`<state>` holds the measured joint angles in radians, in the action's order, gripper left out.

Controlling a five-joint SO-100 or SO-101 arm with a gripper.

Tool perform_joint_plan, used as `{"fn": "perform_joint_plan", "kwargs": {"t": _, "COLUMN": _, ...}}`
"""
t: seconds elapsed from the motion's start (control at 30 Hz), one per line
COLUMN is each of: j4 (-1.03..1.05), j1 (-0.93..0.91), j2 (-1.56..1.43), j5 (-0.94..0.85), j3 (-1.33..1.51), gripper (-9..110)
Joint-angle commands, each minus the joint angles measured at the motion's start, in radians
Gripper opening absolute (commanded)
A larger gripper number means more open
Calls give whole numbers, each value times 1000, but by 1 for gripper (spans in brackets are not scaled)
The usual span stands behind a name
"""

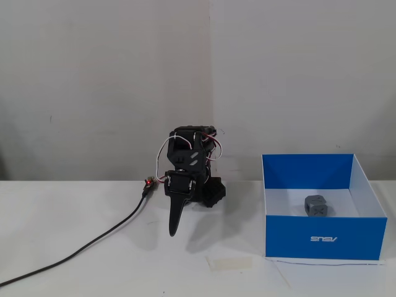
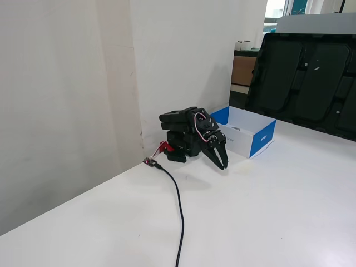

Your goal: Pick the gray block and keep it in the box.

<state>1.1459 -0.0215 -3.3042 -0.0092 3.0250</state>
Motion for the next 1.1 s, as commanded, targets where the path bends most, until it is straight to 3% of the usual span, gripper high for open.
{"fn": "perform_joint_plan", "kwargs": {"t": 0.0, "j4": -8, "j1": 5, "j2": -126, "j5": 3, "j3": 9, "gripper": 0}}
{"fn": "perform_joint_plan", "kwargs": {"t": 1.07, "j4": -8, "j1": 8, "j2": -126, "j5": 5, "j3": 9, "gripper": 0}}
